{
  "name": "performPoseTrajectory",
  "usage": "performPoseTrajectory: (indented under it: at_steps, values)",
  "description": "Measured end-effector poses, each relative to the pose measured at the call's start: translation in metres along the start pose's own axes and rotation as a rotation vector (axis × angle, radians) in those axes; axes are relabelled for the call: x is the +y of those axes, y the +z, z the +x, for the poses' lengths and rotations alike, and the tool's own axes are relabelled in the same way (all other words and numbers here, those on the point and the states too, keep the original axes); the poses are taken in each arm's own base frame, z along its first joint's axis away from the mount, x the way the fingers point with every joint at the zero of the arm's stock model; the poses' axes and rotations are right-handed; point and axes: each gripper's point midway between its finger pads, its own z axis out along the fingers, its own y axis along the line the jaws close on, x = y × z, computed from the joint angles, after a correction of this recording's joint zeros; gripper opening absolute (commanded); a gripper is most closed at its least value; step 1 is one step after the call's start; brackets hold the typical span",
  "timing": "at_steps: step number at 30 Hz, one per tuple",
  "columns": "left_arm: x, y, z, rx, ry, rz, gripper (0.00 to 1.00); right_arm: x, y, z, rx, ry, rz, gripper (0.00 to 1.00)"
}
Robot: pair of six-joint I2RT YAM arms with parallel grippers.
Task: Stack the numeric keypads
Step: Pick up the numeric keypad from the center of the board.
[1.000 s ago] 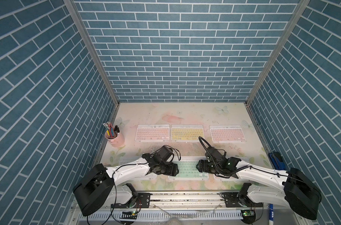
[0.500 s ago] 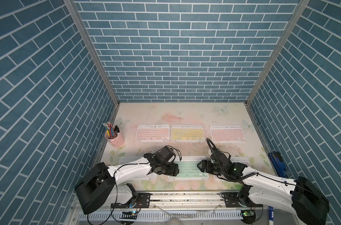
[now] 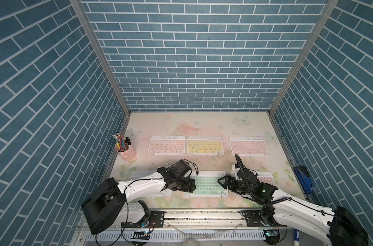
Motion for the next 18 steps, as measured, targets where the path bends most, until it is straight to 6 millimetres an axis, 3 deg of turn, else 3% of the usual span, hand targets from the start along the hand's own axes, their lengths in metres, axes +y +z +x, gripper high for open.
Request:
performPoseTrajectory:
  at_steps: [11,18]
  values:
    - [0.011,-0.002,-0.004,-0.044,-0.001,-0.050,0.78,0.006,0.002,0.005,0.043,0.027,-0.030,0.67]
    - [0.017,-0.003,-0.005,-0.066,-0.001,-0.069,0.78,0.018,-0.003,0.003,0.042,0.023,-0.074,0.67]
